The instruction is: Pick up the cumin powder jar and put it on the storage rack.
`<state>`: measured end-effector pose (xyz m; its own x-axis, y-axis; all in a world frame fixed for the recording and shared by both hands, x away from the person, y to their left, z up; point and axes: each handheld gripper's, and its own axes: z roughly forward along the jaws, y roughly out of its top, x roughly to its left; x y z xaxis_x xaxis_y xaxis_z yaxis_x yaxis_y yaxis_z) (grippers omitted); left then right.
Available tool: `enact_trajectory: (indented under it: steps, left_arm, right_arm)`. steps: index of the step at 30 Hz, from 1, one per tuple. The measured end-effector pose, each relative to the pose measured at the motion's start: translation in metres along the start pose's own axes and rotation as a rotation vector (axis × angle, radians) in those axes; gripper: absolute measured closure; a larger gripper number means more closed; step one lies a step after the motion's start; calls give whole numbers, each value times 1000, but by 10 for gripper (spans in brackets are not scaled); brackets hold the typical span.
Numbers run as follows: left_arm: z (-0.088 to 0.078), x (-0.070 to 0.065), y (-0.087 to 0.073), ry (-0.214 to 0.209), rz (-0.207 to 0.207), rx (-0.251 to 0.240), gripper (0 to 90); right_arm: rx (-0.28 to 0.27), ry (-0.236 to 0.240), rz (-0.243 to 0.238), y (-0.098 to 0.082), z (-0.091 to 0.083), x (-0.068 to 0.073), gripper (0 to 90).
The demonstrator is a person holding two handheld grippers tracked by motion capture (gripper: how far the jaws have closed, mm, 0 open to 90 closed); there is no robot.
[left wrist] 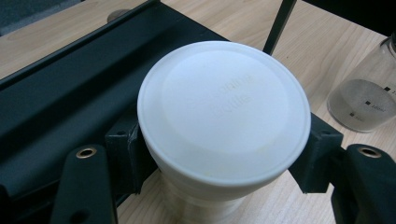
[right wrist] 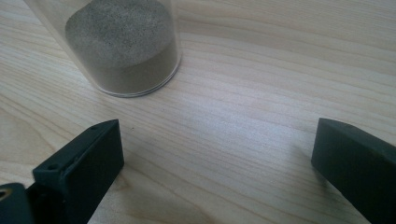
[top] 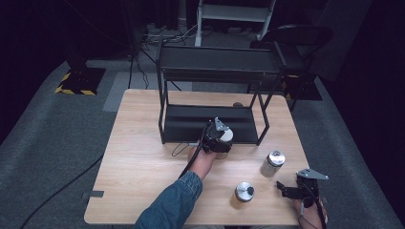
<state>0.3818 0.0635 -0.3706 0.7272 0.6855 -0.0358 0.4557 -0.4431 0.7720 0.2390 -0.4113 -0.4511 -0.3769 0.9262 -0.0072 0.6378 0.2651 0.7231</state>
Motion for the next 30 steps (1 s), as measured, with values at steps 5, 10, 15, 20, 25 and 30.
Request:
enact_trajectory:
  steps: [5,10,15,20,25,30]
  left_arm:
    - [-3,2,5,-10,-27,17,333]
    - [-14,-3,13,9,8,23,332]
    - [-29,0,19,12,7,11,333]
    - [-44,6,26,30,-4,-3,333]
    - [-58,15,31,59,-19,-12,333]
    - [-66,25,35,90,-40,-17,333]
  right_arm:
    - [0,0,0,0,0,0,22]
    - [0,-1,1,0,0,0,23]
    - [0,-1,1,0,0,0,23]
    - [0,-2,1,0,0,0,23]
    - [0,-2,1,0,0,0,23]
    - [0,-2,1,0,0,1,23]
